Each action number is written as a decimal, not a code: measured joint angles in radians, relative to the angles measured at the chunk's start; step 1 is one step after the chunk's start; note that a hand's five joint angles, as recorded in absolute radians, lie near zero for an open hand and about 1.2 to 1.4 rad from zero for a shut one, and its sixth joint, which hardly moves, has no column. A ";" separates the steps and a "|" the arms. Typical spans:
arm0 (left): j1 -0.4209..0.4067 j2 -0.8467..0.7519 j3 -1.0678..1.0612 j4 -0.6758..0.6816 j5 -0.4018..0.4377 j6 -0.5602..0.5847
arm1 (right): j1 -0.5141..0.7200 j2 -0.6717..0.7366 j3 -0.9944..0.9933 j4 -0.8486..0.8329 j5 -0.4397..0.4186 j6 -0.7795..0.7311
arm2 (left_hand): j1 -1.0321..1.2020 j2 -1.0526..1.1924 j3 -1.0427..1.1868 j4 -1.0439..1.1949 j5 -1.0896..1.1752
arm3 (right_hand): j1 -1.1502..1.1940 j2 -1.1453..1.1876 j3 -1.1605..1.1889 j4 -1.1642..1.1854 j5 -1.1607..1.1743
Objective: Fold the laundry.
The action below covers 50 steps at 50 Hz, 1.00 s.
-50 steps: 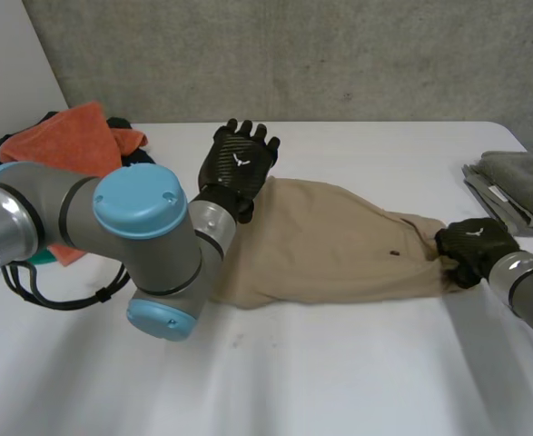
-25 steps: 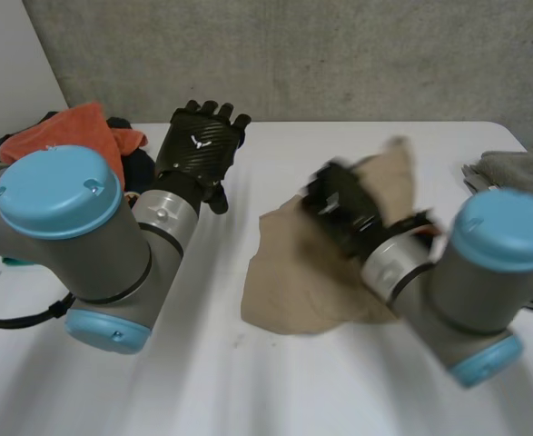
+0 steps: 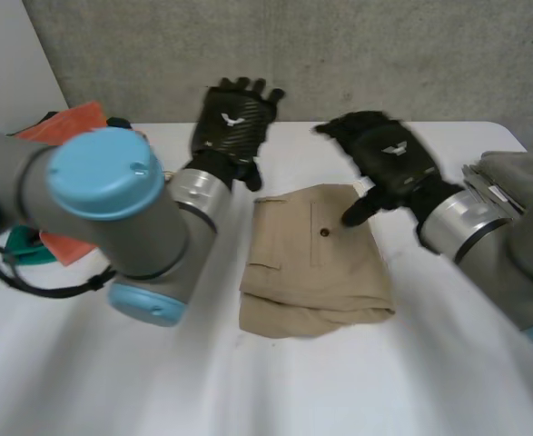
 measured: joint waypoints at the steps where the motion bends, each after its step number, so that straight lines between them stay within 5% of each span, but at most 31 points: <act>1: -0.005 -0.009 0.010 -0.003 0.000 -0.001 | -0.011 0.000 -0.007 0.013 0.003 0.018 | 0.000 0.000 0.000 0.000 0.000 | 0.000 0.000 0.000 0.000 0.000; 7: -0.064 -0.163 0.160 -0.113 -0.001 -0.009 | -0.091 0.086 -0.138 0.226 0.033 0.084 | 0.000 0.000 0.000 0.000 0.000 | 0.000 0.000 0.000 0.000 0.000; 15: -0.083 -0.315 0.297 -0.366 -0.055 -0.001 | -0.089 0.317 -0.336 0.463 0.015 -0.045 | 0.000 0.000 0.000 0.000 0.000 | 0.000 0.000 0.000 0.000 0.000; 27: -0.081 -0.381 0.325 -0.516 -0.142 0.045 | -0.063 0.473 -0.400 0.499 0.059 -0.247 | -0.001 0.000 0.000 0.000 0.000 | -0.031 -0.020 0.000 0.000 0.000; 39: -0.076 -0.285 0.368 -0.544 -0.122 0.047 | -0.054 0.331 -0.351 0.447 0.136 -0.332 | -0.001 0.000 0.000 0.000 0.000 | -0.031 -0.020 0.000 0.000 -0.001; 50: -0.060 -0.022 0.247 -0.544 0.071 -0.026 | -0.013 -0.010 0.108 0.044 0.167 -0.325 | -0.001 0.000 0.000 0.000 0.000 | -0.031 -0.020 0.000 0.000 -0.001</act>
